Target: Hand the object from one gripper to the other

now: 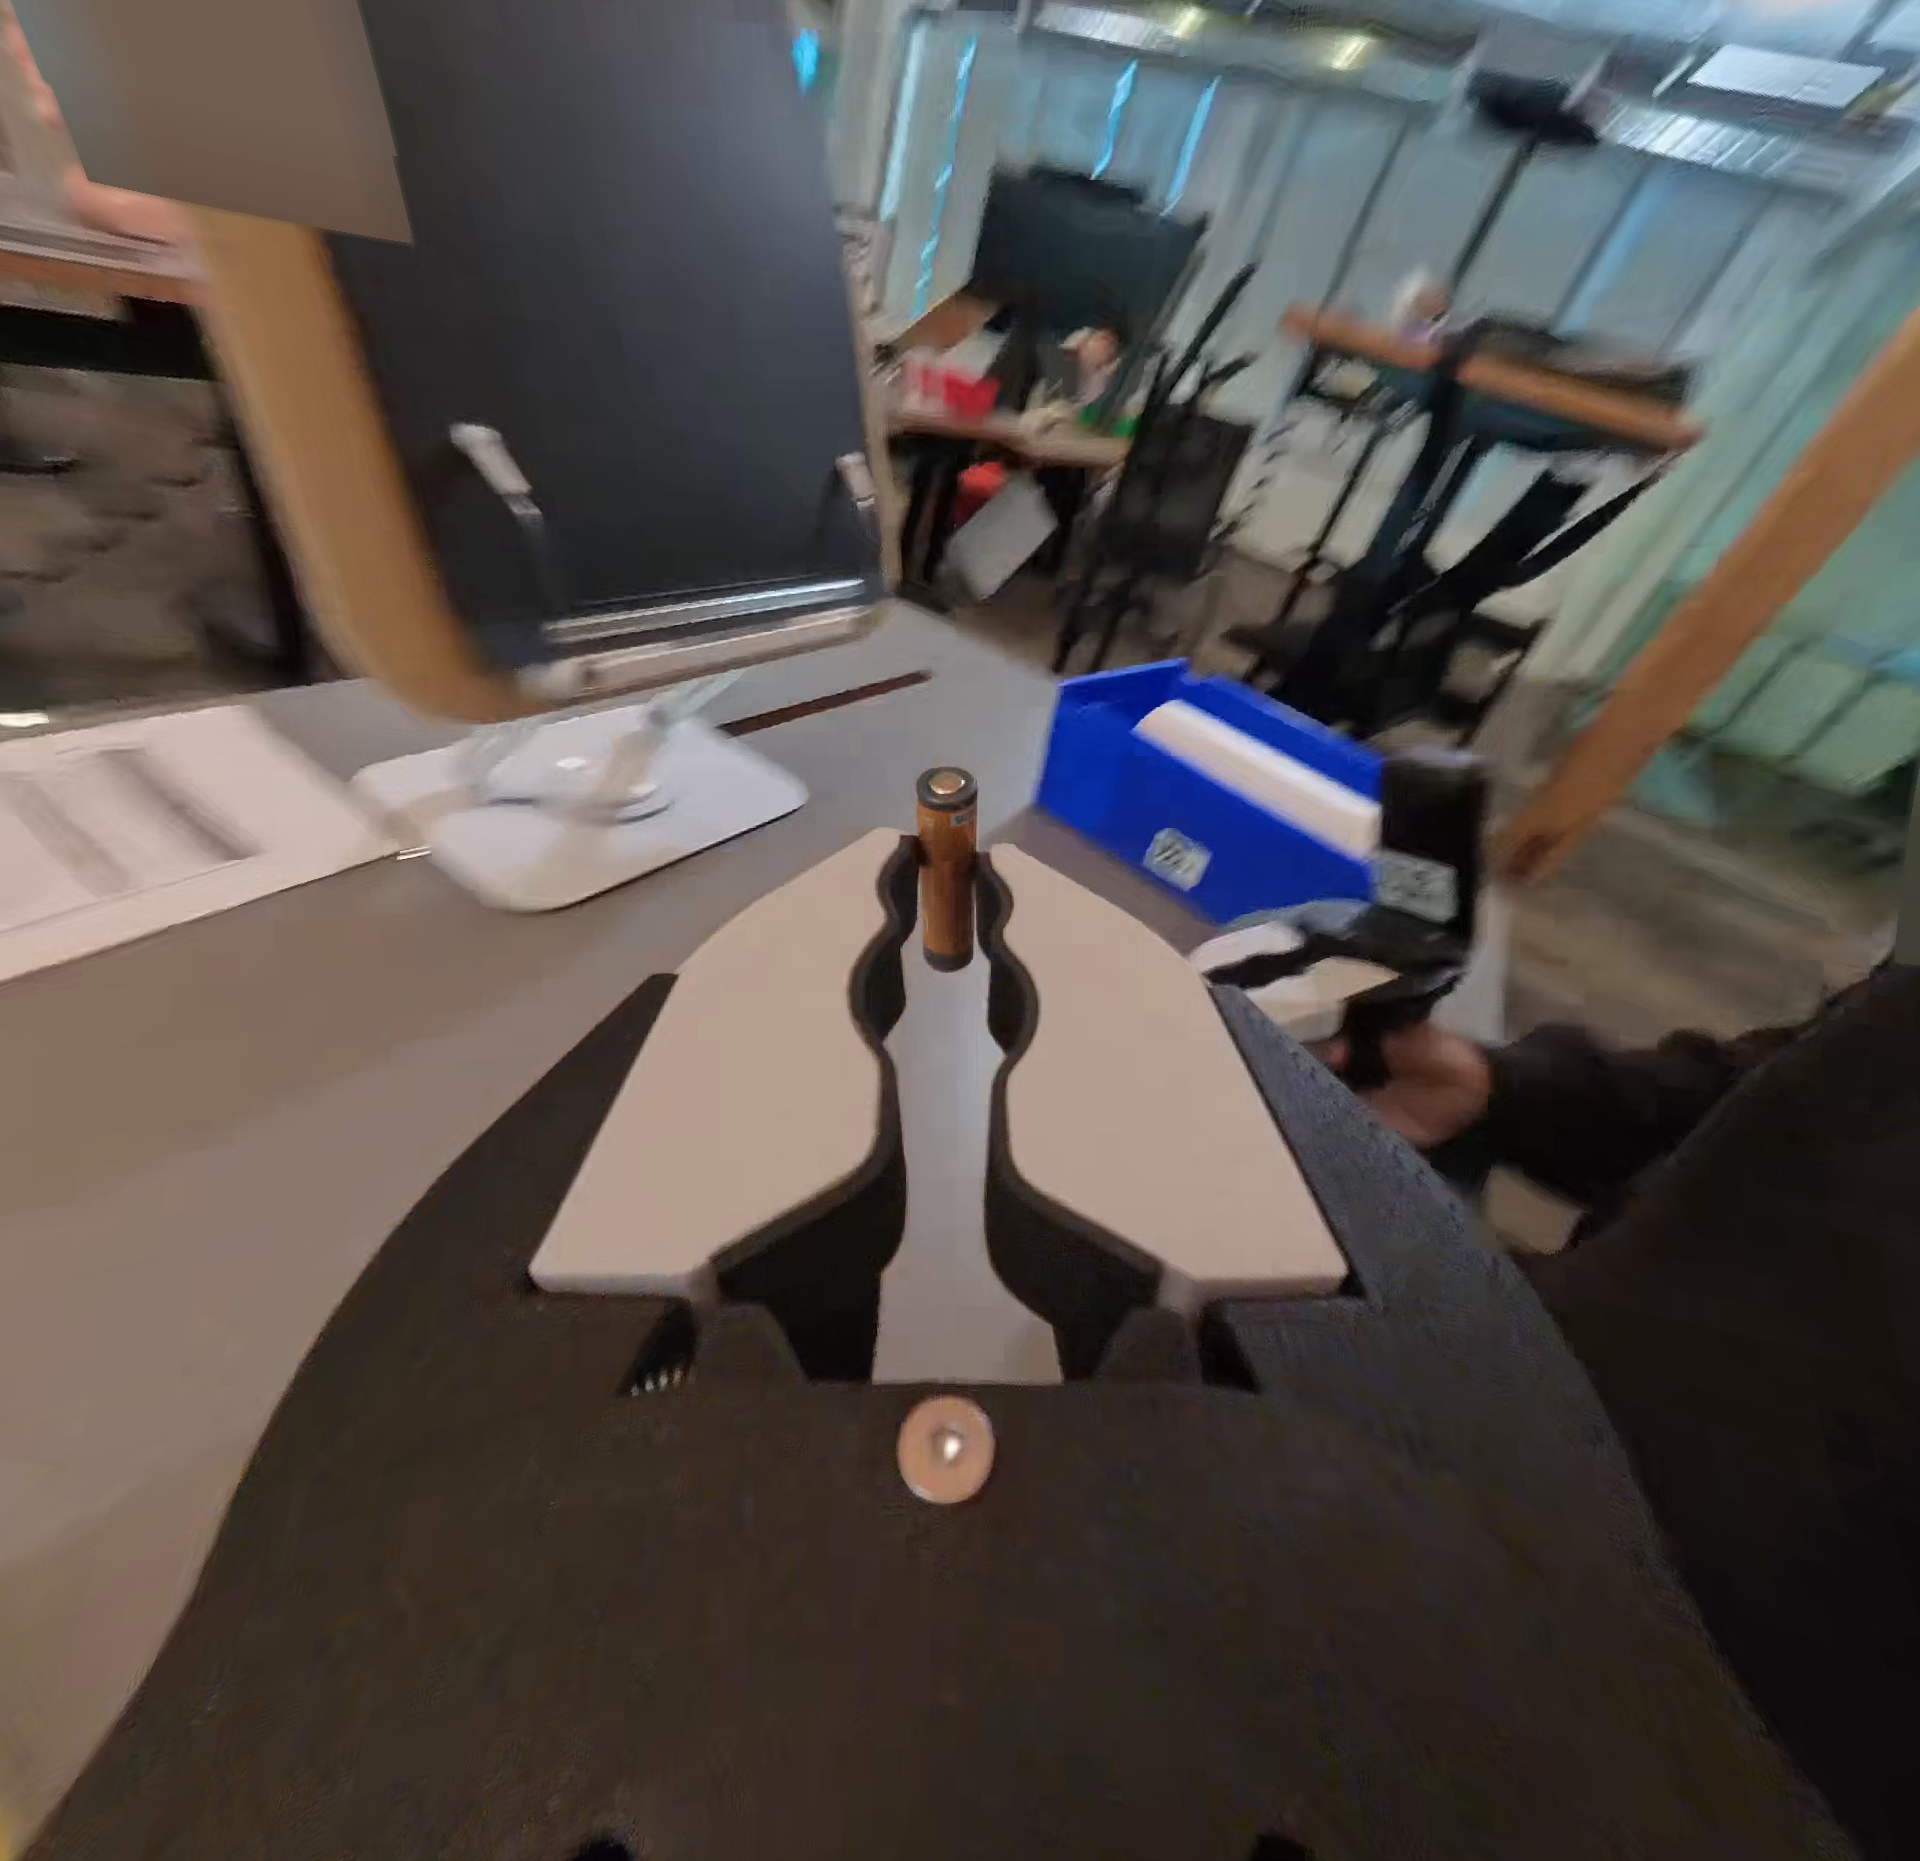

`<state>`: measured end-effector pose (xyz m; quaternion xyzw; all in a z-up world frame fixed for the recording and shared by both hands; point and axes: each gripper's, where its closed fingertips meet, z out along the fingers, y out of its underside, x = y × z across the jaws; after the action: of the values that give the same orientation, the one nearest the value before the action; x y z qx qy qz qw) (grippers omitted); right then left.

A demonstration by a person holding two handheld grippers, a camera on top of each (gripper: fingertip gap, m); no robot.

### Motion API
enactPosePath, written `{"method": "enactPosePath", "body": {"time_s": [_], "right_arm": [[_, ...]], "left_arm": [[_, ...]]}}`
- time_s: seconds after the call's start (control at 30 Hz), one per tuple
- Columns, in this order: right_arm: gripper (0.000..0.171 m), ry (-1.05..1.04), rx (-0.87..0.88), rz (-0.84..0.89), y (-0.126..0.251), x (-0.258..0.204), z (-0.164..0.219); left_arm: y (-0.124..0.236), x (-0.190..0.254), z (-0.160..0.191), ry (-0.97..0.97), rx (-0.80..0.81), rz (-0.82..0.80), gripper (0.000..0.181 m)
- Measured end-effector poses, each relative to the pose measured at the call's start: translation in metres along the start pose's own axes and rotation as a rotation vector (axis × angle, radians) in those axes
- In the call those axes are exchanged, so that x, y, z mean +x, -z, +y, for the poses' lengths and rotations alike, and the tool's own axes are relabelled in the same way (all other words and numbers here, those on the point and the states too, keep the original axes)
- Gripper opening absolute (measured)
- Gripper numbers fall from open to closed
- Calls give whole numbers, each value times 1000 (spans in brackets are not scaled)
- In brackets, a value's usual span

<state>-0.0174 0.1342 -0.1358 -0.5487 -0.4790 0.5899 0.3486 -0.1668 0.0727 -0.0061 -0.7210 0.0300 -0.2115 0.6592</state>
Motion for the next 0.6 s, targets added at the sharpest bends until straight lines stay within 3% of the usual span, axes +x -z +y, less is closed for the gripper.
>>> {"method": "enactPosePath", "body": {"time_s": [0.13,0.23,0.3,0.4,0.5,0.6], "right_arm": [[28,23,103,-15,-37,15,-39],[26,25,155,12,-41,45,-48],[27,-71,178,62,-33,70,-48],[27,-252,208,-19,-18,71,-50],[26,-278,174,-105,-6,58,-46],[25,-215,-8,-184,-3,41,-27]], "left_arm": [[-79,7,50,157,68,118,11],[-120,2,119,231,-115,138,11],[-130,3,140,199,-152,132,11],[-131,17,143,205,-122,189,11],[-130,32,137,207,-118,257,11],[-131,44,128,188,-133,336,11]]}}
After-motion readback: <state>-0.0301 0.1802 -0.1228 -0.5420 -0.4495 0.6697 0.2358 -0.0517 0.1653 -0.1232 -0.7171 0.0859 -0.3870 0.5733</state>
